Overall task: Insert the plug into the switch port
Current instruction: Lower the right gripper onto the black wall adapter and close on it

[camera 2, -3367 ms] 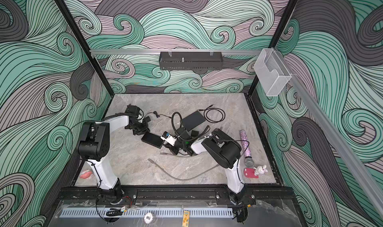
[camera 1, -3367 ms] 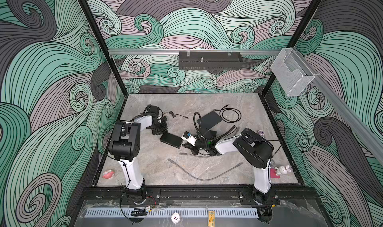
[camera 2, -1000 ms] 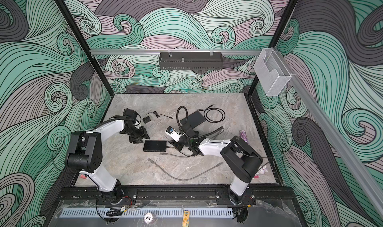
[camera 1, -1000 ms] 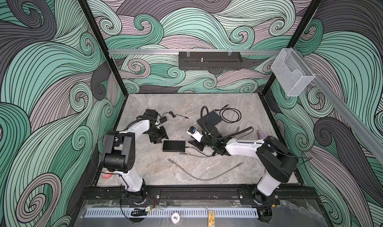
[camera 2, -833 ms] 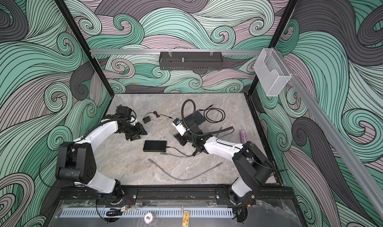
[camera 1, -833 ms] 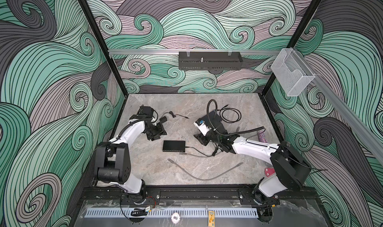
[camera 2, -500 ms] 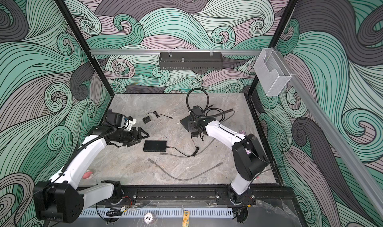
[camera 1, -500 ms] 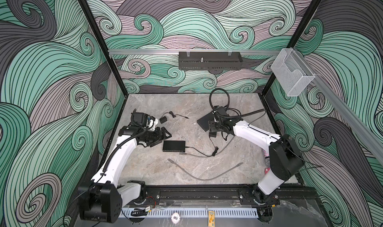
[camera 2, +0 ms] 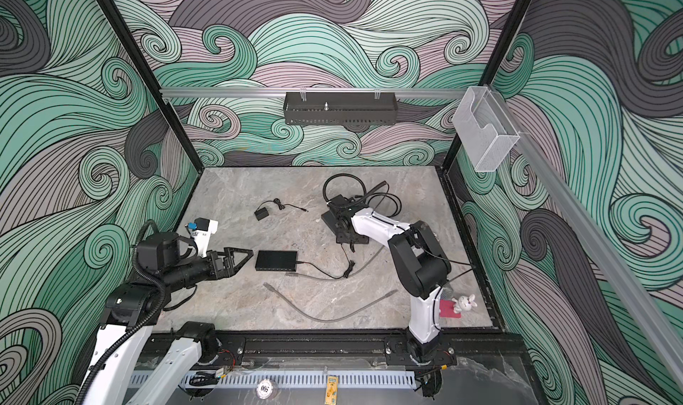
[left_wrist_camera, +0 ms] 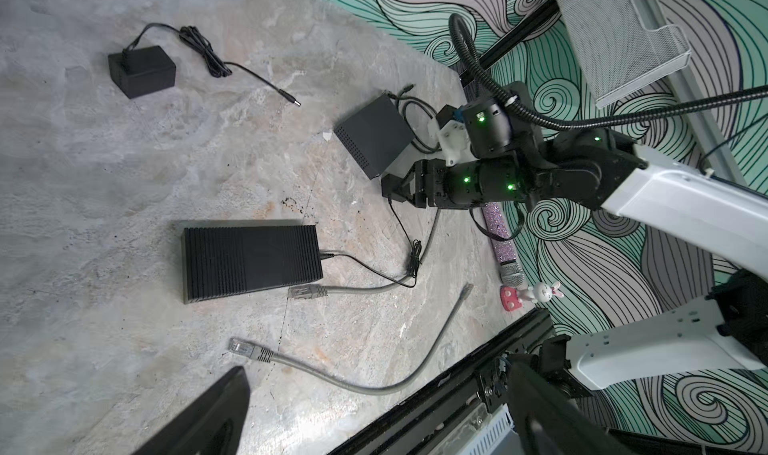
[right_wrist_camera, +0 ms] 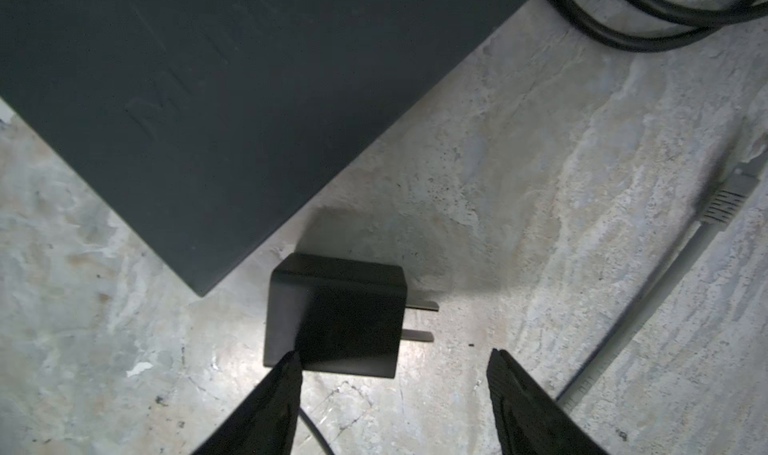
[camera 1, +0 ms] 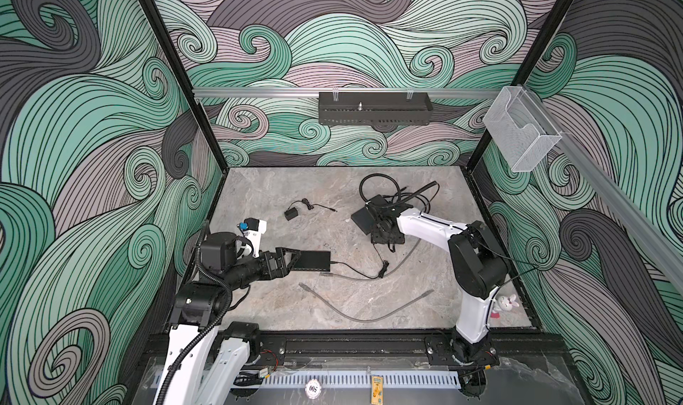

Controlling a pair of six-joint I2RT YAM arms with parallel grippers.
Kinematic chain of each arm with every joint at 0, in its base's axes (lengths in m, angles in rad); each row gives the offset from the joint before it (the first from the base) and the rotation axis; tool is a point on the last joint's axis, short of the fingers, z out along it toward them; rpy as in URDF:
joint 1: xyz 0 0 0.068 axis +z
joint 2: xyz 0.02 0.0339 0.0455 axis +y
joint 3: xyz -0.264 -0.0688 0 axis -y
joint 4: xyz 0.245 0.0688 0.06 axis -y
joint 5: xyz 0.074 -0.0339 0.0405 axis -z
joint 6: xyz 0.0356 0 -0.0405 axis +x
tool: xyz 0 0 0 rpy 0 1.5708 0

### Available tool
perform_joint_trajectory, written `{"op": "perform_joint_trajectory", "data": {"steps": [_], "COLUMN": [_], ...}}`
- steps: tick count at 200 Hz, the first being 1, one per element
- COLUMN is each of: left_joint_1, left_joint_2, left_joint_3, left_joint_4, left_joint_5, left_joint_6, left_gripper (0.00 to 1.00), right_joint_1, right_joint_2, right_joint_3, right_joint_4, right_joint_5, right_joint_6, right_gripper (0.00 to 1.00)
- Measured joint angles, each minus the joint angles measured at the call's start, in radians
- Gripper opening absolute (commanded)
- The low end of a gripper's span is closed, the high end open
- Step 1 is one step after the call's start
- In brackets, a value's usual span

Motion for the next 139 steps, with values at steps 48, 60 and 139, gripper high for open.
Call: {"op": "perform_joint_trajectory", "data": {"steps": [48,60,139], "left_joint_1": [0.000,0.000,-0.009], "left_joint_2": [0.013,0.016,0.022], "left_joint_3": [-0.021,-0.023,-0.030], "left_joint_4": [0.016,0.019,0.030], "left_joint_5": [-0.002,-0.001,0.002], "left_joint_6": [-0.007,-0.009,-0.019], "left_gripper": [0.98,0.99,0.99], "right_joint_1": [0.033,0.035,0.026], "right_joint_2": [0.002,0.002,0.099], "right_joint_3": [0.006,0.011,0.072], "right_joint_4": [0.004,0.003,0.004], "right_joint_5": [0.011,0.016,0.042], "right_joint_6": [0.063,0.078,0.147], "right_gripper": [0.72,0.71,0.62]}}
